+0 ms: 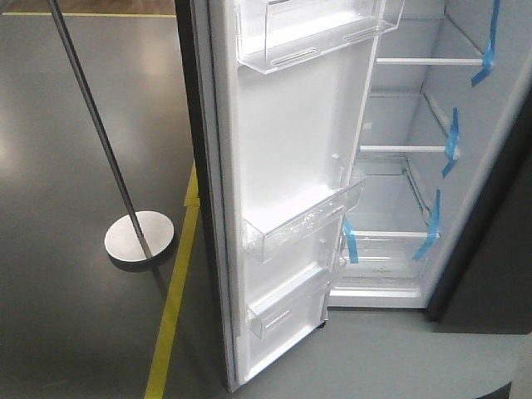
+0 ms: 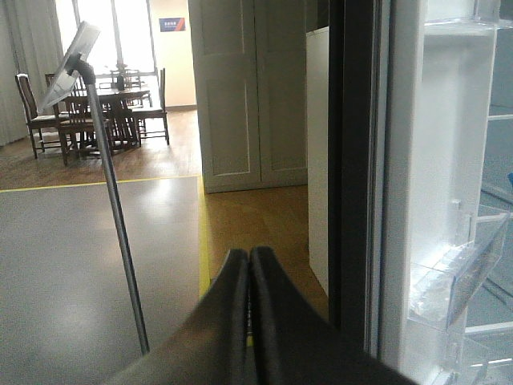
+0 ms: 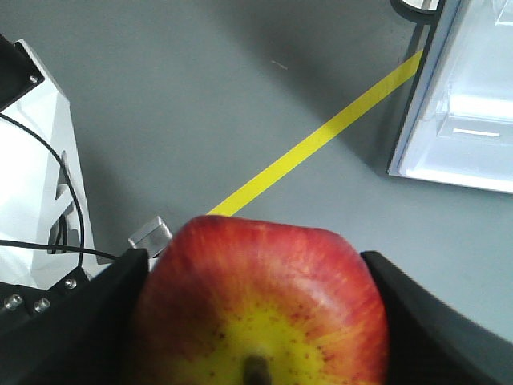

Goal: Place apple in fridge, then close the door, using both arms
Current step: 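Drive up to the refrigerator door shelves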

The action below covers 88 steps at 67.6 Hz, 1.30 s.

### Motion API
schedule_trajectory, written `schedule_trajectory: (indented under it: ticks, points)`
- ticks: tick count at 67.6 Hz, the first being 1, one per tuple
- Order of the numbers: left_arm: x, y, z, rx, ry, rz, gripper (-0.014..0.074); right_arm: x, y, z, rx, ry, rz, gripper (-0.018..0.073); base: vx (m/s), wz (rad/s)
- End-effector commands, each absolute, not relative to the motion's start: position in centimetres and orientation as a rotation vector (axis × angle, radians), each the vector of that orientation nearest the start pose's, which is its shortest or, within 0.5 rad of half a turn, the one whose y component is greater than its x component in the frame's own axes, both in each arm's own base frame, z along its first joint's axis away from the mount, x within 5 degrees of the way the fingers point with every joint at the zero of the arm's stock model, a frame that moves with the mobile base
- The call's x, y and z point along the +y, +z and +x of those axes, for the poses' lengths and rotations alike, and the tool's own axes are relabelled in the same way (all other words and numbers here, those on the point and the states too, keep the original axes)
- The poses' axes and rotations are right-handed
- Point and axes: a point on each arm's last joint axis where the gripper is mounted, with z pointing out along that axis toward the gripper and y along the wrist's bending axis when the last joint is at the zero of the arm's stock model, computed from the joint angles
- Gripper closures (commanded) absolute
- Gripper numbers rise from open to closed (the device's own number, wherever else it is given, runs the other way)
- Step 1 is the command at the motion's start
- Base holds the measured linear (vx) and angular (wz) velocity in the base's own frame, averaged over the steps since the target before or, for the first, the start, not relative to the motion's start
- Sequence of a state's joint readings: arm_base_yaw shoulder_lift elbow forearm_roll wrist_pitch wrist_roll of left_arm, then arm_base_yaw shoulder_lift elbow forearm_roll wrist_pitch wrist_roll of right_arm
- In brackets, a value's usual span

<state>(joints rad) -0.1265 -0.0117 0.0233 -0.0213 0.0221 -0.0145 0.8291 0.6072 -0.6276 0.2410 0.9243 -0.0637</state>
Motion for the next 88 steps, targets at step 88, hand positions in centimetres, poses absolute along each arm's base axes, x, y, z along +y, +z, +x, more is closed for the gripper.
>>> schedule_trajectory:
  ticks: [88]
  points:
    - [-0.71,20.7,5.49,1.444,-0.14,0.063,0.0603,8.73,31.21,5.64,2.178,0.685,-0.947,0.0347,0.11,-0.01]
